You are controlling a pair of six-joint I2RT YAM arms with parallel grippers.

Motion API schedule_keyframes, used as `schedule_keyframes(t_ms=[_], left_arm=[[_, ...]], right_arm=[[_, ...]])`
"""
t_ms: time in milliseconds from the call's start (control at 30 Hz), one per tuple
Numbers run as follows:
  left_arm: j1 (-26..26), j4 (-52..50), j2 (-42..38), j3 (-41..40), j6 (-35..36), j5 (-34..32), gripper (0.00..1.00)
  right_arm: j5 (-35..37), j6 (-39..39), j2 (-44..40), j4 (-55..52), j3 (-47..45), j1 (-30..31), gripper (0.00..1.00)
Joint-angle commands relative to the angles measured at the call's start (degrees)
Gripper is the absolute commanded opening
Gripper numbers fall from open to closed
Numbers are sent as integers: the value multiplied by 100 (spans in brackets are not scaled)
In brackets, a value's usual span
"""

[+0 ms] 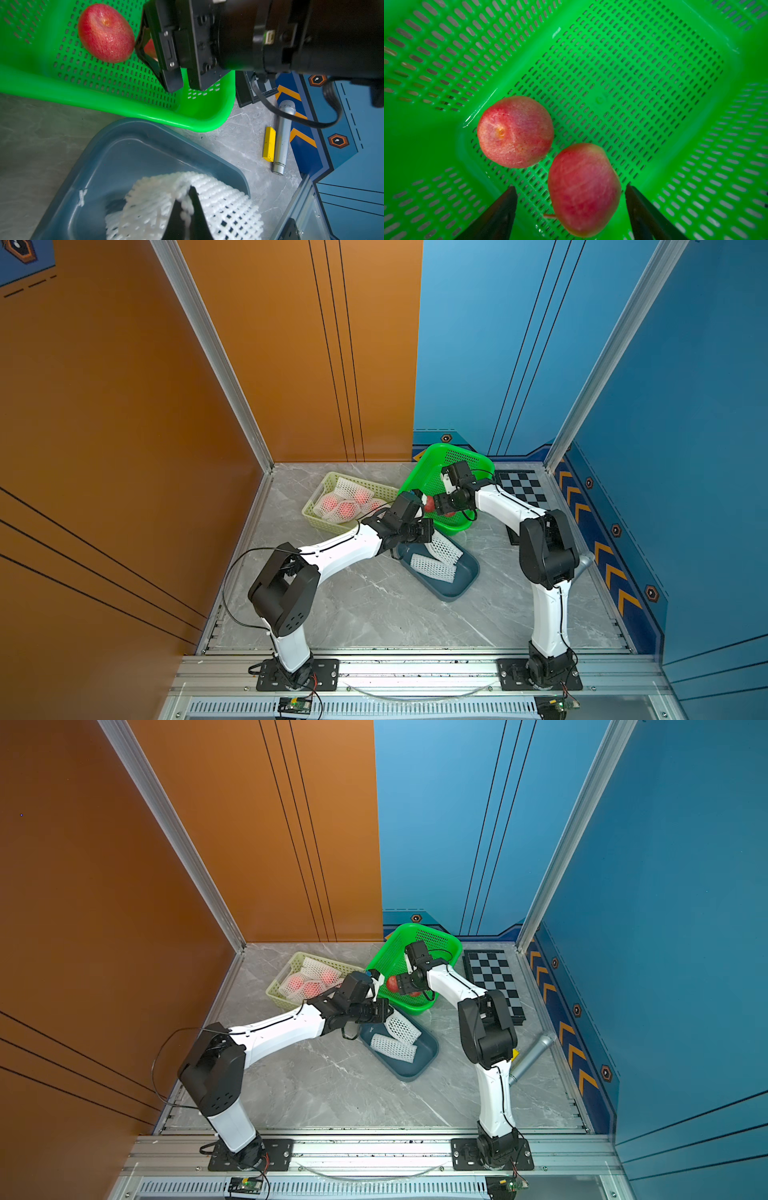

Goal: Remove foam nets from apples
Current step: Place the apple in the basket, then place the foam net into the storage box.

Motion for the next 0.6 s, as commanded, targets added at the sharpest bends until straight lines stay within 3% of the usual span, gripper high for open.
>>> schedule_keyframes(t_ms=[0, 433, 567], left_arm=[[-22, 140, 100, 161, -86, 78, 7], [-14, 49, -6, 56, -35, 227, 33], [75, -114, -71, 120, 65, 430, 46]], right_arm=[[77, -20, -489, -156, -91, -14, 87], [53, 27, -1684, -25, -993, 143, 96], [-19, 103, -2247, 30, -1483, 252, 96]])
